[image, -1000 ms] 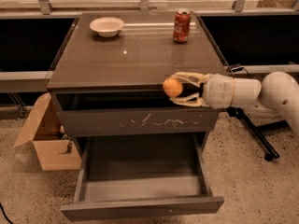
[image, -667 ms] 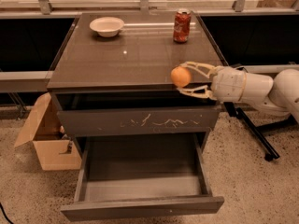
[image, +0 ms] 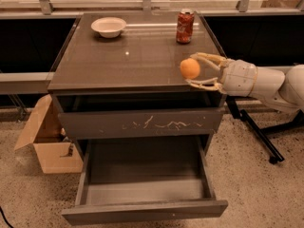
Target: Pick orange from middle drawer and place on counter
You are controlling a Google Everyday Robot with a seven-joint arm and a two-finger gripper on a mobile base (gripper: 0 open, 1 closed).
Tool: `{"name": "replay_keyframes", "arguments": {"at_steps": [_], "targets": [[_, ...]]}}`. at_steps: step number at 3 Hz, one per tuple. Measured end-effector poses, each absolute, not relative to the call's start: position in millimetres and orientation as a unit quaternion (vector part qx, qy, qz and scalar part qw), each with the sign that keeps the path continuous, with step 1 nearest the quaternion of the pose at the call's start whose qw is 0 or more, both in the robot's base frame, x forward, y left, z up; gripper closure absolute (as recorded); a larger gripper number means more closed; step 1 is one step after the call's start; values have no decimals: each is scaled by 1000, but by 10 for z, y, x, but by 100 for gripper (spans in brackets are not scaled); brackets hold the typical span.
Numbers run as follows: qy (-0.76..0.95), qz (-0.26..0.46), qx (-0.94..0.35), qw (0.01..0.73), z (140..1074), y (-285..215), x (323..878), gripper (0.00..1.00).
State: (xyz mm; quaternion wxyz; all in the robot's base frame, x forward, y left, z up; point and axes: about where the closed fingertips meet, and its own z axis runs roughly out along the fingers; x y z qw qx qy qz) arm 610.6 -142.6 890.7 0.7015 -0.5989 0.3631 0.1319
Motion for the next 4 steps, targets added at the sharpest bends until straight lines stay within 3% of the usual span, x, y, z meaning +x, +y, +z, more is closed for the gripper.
{"name": "replay_keyframes", "arguments": {"at_steps": [4], "targets": [[529, 195, -565, 603, 9206, -1401, 6653, 100]]}}
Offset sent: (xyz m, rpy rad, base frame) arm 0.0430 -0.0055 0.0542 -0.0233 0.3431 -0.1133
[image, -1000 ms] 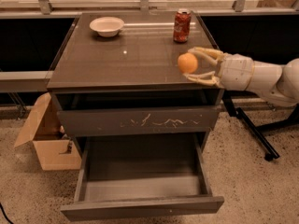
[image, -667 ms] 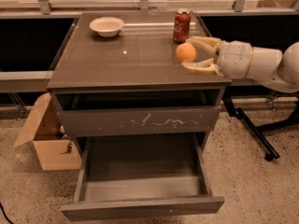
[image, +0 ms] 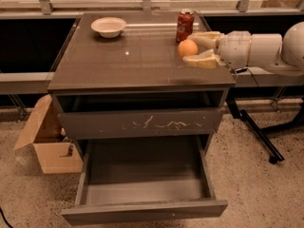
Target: Pick orange from middle drawer and place on counter
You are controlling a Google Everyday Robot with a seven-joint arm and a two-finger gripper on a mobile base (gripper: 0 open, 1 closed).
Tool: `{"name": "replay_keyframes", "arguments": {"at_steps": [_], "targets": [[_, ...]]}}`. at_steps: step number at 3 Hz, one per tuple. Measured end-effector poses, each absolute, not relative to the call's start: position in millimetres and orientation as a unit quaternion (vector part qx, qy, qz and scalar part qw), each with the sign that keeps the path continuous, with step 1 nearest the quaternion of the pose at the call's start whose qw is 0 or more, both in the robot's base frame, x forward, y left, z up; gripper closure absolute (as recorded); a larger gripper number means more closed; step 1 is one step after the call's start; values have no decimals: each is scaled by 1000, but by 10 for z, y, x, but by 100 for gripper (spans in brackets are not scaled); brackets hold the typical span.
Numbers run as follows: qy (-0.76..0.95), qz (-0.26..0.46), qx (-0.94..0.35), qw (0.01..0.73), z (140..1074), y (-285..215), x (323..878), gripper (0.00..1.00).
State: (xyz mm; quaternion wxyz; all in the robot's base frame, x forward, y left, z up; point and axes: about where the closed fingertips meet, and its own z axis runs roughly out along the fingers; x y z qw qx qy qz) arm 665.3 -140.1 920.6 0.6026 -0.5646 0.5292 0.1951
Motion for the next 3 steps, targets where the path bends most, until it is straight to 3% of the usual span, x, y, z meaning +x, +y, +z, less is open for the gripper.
{"name": "replay_keyframes", "arguments": {"at_steps": [3], "targets": [[555, 203, -557, 584, 9137, -1391, 6736, 100]]}}
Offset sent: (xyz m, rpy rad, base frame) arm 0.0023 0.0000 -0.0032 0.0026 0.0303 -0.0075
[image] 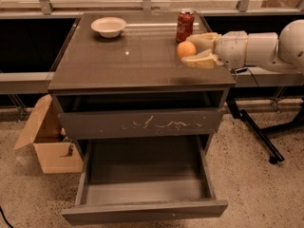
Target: Pick orange from middle drawer and place on counter
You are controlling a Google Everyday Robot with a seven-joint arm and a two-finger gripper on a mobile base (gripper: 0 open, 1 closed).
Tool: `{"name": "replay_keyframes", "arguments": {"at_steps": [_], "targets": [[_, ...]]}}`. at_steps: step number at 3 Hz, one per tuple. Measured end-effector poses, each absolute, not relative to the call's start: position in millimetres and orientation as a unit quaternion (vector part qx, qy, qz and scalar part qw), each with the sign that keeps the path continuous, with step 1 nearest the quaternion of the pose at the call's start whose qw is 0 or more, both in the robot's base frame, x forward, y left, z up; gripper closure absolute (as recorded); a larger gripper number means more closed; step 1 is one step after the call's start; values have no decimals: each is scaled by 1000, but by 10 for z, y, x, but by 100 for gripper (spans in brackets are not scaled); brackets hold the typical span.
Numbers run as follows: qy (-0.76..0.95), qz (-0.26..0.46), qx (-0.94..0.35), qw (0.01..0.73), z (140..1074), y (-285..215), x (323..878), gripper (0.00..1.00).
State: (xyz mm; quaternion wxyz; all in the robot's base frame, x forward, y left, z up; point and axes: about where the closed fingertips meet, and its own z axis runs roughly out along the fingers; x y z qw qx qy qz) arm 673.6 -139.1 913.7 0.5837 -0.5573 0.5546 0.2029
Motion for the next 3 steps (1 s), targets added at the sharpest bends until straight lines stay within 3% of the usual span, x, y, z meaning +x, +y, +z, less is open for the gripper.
{"name": "replay_keyframes", "arguments": {"at_steps": [3], "targets": [[686, 226, -481, 497, 8707, -1794, 7273, 100]]}}
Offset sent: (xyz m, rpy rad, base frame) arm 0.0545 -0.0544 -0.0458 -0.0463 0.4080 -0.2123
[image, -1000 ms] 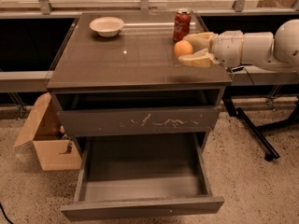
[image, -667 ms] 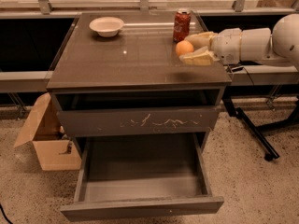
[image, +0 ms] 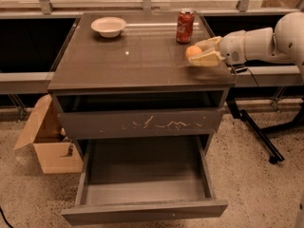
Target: Pick orange from middle drawer and place on counter
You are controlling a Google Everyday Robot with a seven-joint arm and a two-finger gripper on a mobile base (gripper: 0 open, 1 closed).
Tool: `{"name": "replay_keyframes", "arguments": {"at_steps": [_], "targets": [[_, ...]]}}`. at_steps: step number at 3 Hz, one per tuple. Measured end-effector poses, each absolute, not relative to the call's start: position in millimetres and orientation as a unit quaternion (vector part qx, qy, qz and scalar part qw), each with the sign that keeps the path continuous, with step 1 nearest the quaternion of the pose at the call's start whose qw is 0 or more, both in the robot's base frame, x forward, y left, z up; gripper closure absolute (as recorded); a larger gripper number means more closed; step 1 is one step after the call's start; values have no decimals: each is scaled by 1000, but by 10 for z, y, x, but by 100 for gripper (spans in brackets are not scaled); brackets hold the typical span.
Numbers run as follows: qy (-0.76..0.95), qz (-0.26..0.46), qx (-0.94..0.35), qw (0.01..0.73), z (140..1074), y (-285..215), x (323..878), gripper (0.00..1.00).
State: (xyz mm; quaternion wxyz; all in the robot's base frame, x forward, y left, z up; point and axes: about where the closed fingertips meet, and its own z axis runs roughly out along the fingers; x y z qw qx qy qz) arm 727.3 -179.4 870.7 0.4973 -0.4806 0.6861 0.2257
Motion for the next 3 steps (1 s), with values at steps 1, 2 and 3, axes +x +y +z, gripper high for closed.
{"name": "replay_keyframes", "arguments": {"at_steps": [1, 2, 3], "targets": [[694, 219, -472, 497, 8609, -1878, 7508, 100], [689, 206, -475, 508, 8561, -1933, 7712, 100], [686, 195, -475, 515, 8531, -1964, 7868, 100]]}}
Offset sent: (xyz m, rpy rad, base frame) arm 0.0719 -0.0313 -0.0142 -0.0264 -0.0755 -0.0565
